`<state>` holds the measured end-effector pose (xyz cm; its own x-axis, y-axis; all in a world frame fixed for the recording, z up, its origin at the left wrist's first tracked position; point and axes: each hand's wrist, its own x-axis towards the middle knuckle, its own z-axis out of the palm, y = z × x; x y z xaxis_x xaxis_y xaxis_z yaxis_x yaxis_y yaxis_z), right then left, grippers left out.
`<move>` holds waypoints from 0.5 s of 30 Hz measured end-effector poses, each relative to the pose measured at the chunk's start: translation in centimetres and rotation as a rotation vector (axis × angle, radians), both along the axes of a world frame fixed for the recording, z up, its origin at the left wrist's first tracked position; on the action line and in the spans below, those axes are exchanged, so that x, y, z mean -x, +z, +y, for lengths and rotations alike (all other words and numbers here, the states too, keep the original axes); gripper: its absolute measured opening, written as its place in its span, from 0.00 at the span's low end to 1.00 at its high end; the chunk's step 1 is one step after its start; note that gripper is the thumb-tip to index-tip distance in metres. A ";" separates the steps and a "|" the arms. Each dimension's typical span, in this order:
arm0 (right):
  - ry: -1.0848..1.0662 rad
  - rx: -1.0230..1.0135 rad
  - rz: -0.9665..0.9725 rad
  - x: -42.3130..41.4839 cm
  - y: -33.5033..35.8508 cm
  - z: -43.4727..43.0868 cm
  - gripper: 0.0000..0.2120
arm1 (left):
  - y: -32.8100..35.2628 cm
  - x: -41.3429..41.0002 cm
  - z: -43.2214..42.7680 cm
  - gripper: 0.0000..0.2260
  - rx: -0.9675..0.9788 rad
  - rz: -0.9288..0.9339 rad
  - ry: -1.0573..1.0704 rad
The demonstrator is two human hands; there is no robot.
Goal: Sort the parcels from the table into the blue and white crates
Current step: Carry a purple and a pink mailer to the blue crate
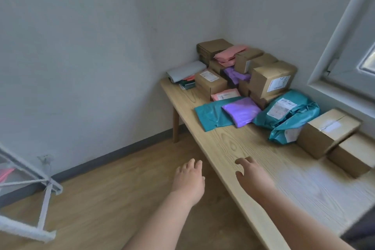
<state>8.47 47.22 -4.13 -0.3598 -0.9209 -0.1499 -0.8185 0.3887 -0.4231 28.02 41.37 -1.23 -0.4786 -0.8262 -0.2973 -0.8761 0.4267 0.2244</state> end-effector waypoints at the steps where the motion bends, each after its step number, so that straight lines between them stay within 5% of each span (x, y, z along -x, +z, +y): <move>1: -0.025 0.006 -0.004 -0.1 -0.1 -1.3 0.18 | 0.2 0.0 -2.2 0.24 0.006 -0.017 -0.033; 15: -0.336 0.019 -0.085 6.9 -3.5 -16.2 0.19 | -1.9 10.6 -22.1 0.22 0.004 -0.049 -0.301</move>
